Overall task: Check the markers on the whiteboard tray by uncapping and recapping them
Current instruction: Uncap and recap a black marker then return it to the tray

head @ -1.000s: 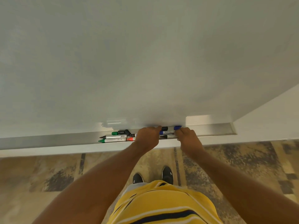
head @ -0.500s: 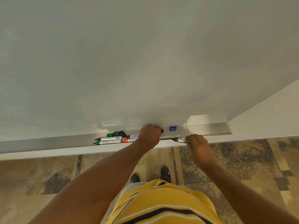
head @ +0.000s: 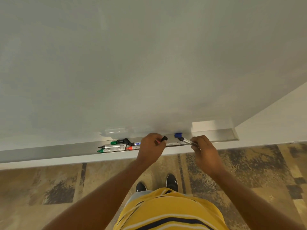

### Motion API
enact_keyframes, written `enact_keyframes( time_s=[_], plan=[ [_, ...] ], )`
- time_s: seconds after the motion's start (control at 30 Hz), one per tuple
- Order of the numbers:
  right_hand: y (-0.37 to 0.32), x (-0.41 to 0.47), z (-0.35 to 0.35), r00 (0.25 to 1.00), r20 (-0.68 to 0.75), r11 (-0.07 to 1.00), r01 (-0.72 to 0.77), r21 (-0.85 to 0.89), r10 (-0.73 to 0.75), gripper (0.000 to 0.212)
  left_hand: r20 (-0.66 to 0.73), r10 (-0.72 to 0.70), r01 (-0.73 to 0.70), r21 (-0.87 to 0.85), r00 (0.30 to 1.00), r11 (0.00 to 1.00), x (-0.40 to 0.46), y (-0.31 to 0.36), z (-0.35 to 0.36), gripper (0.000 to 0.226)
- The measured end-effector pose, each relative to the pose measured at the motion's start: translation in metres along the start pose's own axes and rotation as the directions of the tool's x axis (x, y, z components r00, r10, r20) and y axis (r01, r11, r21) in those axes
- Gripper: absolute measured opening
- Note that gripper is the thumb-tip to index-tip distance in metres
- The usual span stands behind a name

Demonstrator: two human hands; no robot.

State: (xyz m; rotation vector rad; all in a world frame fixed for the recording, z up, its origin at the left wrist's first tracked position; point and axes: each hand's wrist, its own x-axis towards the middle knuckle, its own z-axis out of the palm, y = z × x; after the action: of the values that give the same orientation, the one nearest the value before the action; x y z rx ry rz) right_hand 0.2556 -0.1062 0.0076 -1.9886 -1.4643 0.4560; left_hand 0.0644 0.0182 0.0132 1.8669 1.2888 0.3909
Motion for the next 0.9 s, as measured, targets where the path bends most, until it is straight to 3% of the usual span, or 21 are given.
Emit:
enact_keyframes(
  time_s=[0.07, 0.13, 0.23, 0.37, 0.73, 0.9],
  plan=[
    [-0.008, -0.001, -0.003, 1.000, -0.002, 0.998, -0.016, 0.067, 0.016, 0.021, 0.021, -0.165, 0.163, -0.318, 0.986, 0.934, -0.012, 0.005, -0.009, 0.006],
    [-0.017, 0.000, -0.005, 0.999, 0.015, 0.989, -0.052, 0.136, 0.050, 0.020, 0.054, -0.229, 0.222, -0.533, 0.972, 0.816, -0.021, 0.011, -0.018, 0.019],
    [-0.031, 0.000, -0.007, 0.998, 0.039, 0.984, -0.057, 0.169, 0.051, 0.023, 0.065, -0.303, 0.257, -0.714, 0.951, 0.652, -0.026, 0.021, -0.029, 0.029],
    [-0.050, 0.004, -0.009, 1.000, 0.007, 0.986, 0.013, 0.166, -0.015, 0.026, 0.109, -0.389, 0.287, -0.854, 0.915, 0.435, -0.030, 0.027, -0.038, 0.012],
    [-0.062, 0.018, -0.009, 0.990, -0.031, 0.988, 0.140, 0.073, -0.138, 0.029, 0.102, -0.395, 0.279, -0.861, 0.913, 0.425, -0.027, 0.025, -0.046, 0.013],
    [-0.068, 0.024, -0.008, 0.983, -0.004, 0.983, 0.185, -0.001, -0.185, 0.030, 0.080, -0.321, 0.249, -0.809, 0.944, 0.532, -0.028, 0.027, -0.044, 0.011]
  ],
)
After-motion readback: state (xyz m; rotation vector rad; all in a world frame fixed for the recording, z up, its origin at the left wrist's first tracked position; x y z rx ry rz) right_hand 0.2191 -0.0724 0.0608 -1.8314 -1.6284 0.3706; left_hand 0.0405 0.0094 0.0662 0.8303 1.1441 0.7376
